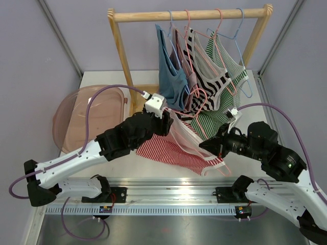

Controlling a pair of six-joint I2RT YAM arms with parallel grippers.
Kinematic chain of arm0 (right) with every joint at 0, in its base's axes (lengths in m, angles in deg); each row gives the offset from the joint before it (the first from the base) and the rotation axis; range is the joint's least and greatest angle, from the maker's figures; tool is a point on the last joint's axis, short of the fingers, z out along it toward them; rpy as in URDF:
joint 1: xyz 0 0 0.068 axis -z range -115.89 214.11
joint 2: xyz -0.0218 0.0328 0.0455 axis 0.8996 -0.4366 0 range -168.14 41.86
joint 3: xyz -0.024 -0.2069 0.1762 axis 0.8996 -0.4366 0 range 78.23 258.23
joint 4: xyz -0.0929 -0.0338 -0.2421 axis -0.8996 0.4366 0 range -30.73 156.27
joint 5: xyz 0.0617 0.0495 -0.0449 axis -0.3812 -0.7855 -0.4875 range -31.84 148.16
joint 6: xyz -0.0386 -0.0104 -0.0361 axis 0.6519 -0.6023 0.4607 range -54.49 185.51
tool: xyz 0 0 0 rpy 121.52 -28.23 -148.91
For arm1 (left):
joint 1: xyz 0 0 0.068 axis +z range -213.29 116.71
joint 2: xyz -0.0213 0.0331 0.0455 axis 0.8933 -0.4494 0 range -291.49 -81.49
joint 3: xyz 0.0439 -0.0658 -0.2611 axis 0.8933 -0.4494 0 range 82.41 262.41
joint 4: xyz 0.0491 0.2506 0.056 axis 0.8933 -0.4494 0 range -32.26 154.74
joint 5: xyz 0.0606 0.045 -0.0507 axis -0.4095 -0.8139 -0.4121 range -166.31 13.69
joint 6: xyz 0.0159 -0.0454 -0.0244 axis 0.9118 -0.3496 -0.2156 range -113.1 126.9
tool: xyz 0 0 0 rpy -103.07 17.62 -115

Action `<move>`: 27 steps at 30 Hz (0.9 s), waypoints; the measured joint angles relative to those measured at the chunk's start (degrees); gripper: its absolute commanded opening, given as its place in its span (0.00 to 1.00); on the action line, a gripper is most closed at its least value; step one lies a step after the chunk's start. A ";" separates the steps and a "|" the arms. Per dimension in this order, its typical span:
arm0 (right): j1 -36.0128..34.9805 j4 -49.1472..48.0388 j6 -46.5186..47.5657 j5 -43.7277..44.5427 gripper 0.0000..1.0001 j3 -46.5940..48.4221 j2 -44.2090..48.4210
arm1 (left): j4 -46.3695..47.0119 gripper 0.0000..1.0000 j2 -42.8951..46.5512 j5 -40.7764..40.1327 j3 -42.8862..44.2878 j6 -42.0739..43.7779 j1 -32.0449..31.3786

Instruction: Remove the tank top from the hanger

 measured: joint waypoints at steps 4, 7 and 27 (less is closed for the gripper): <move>0.00 -0.15 -0.20 -0.63 0.00 0.07 0.00 | 0.07 0.11 -1.11 -1.05 0.02 0.20 0.02; 0.00 -0.11 -0.17 -0.44 0.00 0.07 0.00 | 0.02 0.00 -1.16 -2.12 0.00 0.66 0.00; -0.04 5.25 7.69 -6.97 0.00 0.72 4.74 | -11.08 0.00 5.14 -22.88 0.13 -9.22 4.31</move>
